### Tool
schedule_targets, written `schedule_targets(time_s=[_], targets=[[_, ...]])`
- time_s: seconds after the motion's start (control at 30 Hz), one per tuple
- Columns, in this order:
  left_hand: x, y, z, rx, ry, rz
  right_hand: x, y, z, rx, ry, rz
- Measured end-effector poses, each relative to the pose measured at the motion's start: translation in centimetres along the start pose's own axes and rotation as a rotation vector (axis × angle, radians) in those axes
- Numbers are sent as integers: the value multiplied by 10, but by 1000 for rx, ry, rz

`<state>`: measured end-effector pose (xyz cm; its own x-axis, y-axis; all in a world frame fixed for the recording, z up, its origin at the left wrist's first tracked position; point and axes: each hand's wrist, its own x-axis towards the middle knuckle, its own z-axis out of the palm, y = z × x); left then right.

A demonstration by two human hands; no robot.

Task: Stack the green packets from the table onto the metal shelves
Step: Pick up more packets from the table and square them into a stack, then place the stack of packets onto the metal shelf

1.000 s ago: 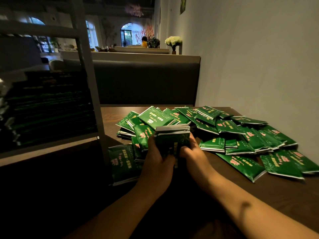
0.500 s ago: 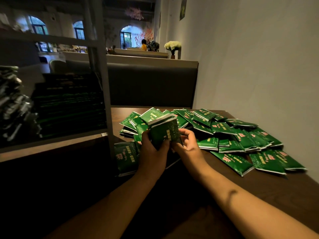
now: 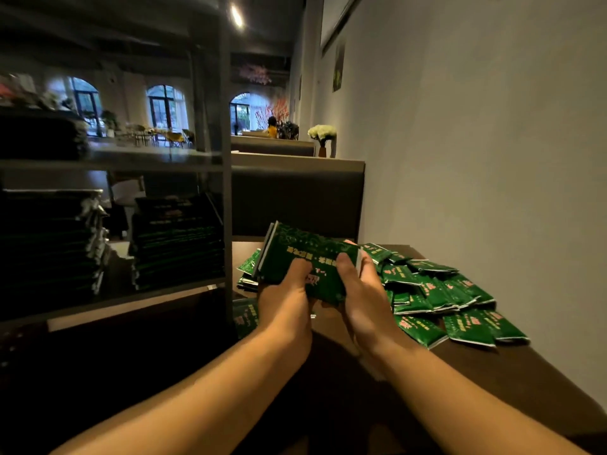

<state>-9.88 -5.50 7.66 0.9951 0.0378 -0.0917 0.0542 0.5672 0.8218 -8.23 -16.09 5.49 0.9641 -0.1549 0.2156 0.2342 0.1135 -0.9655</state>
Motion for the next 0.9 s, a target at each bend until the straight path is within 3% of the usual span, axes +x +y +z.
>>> schedule_targets(time_s=[0.1, 0.2, 0.37, 0.57, 0.9], targets=[[-16, 28, 3, -6, -27, 28, -7, -25, 17, -72, -14, -141], [-25, 60, -2, 14, 82, 71, -12, -47, 37, -157, -19, -317], [-37, 119, -16, 57, 159, 174, -16, -83, 85, -194, -117, -412], [-42, 184, -50, 14, 267, 318, -2, -127, 164, -142, -269, -284], [-42, 231, -124, 20, 386, 474, 69, -153, 292, -352, -376, -58]])
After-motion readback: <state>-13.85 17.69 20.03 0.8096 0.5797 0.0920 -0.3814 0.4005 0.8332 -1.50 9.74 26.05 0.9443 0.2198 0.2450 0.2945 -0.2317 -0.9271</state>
